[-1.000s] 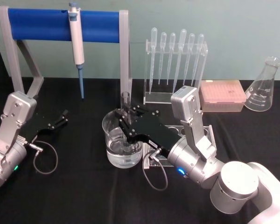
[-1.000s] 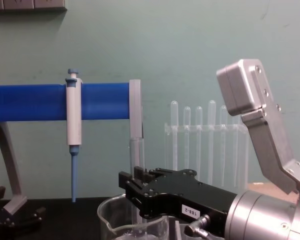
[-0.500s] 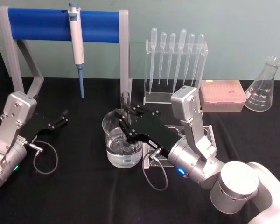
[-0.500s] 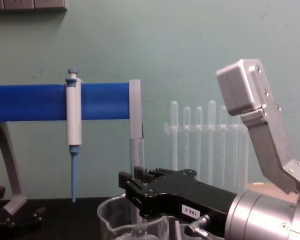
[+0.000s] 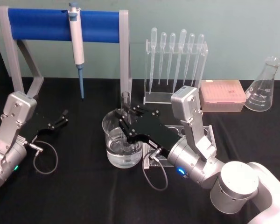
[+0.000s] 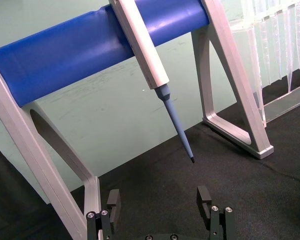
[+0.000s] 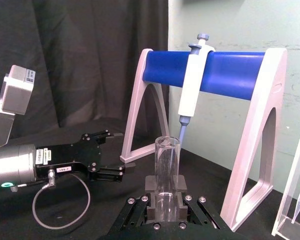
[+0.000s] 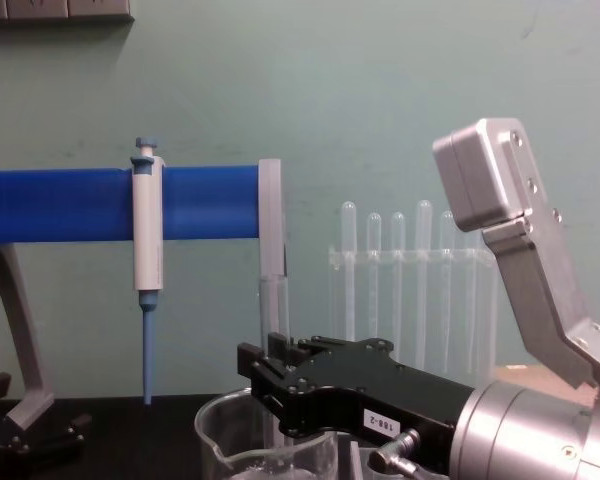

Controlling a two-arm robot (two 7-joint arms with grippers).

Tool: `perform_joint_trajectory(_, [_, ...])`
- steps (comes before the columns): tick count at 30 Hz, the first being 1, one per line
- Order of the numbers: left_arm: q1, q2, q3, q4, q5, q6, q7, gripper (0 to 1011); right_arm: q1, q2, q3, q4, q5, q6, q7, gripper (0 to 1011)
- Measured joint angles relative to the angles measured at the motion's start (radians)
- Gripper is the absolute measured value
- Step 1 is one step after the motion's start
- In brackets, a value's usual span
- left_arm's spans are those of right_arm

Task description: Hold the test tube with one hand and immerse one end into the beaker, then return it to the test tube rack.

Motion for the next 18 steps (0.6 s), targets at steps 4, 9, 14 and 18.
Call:
perform_joint_trajectory(4, [0.000,0.000,0.000,0.000,0.000,0.000,0.000,1000,0.000,0.000,0.000,0.000,0.000,0.000,0.000,225])
perform_joint_trajectory(9, [0.000,0.000,0.000,0.000,0.000,0.000,0.000,1000,0.000,0.000,0.000,0.000,0.000,0.000,0.000,225])
perform_joint_trajectory(14, [0.000,0.000,0.000,0.000,0.000,0.000,0.000,1000,0.000,0.000,0.000,0.000,0.000,0.000,0.000,225])
perform_joint_trajectory(18, [0.000,0.000,0.000,0.000,0.000,0.000,0.000,1000,0.000,0.000,0.000,0.000,0.000,0.000,0.000,225])
